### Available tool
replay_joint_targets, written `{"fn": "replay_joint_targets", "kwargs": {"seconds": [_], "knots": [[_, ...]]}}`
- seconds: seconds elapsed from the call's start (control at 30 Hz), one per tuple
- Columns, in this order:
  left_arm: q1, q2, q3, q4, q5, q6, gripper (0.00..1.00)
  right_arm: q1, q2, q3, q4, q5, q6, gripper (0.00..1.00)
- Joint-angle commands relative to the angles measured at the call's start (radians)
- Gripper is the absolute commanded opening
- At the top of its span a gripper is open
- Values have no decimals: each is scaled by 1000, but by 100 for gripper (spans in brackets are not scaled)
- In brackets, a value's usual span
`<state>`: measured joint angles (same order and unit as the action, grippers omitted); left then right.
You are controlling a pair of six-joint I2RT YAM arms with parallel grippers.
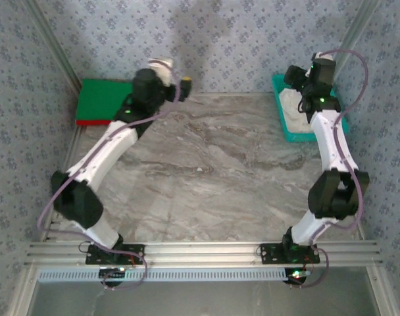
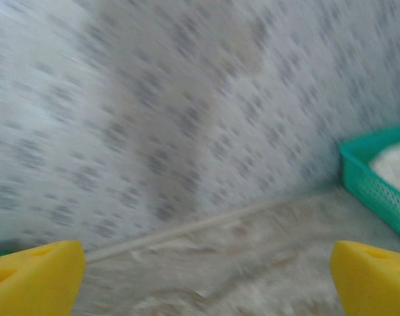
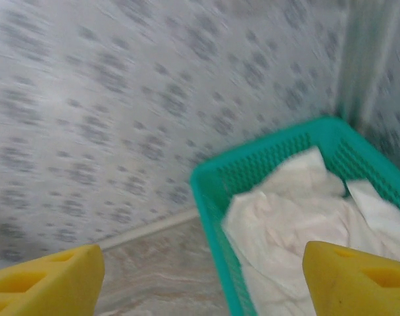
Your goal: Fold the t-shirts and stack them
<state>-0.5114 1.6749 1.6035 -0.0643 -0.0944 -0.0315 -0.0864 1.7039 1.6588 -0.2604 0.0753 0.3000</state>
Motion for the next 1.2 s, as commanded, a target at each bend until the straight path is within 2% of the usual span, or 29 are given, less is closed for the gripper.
{"fn": "replay_joint_targets", "kwargs": {"seconds": [0.0, 0.17, 0.33, 0.6, 0.67, 0.77, 0.93, 1.0, 1.17], "knots": [[-87, 118, 38, -132, 85, 82, 96, -62, 129, 26, -214, 25, 113, 80], [-165, 259, 120, -115, 211, 38, 95, -112, 292, 147, -244, 17, 152, 80], [-211, 296, 78, -62, 222, 23, 95, -129, 424, 264, -244, -30, 152, 81], [-201, 241, -21, -37, 170, 36, 95, -114, 651, 457, -242, -12, 189, 81], [-196, 211, -52, -25, 158, 35, 95, -113, 692, 497, -233, -11, 194, 76], [-190, 150, -105, 8, 128, 34, 95, -116, 715, 512, -193, -20, 207, 57], [-160, 42, -188, 78, 57, -8, 93, -111, 664, 491, -153, -22, 201, 15], [-132, -2, -238, 142, 44, -47, 93, -99, 599, 437, -113, -8, 187, 8], [-76, -64, -303, 203, 35, -94, 92, -56, 378, 269, -3, 52, 153, 0]]}}
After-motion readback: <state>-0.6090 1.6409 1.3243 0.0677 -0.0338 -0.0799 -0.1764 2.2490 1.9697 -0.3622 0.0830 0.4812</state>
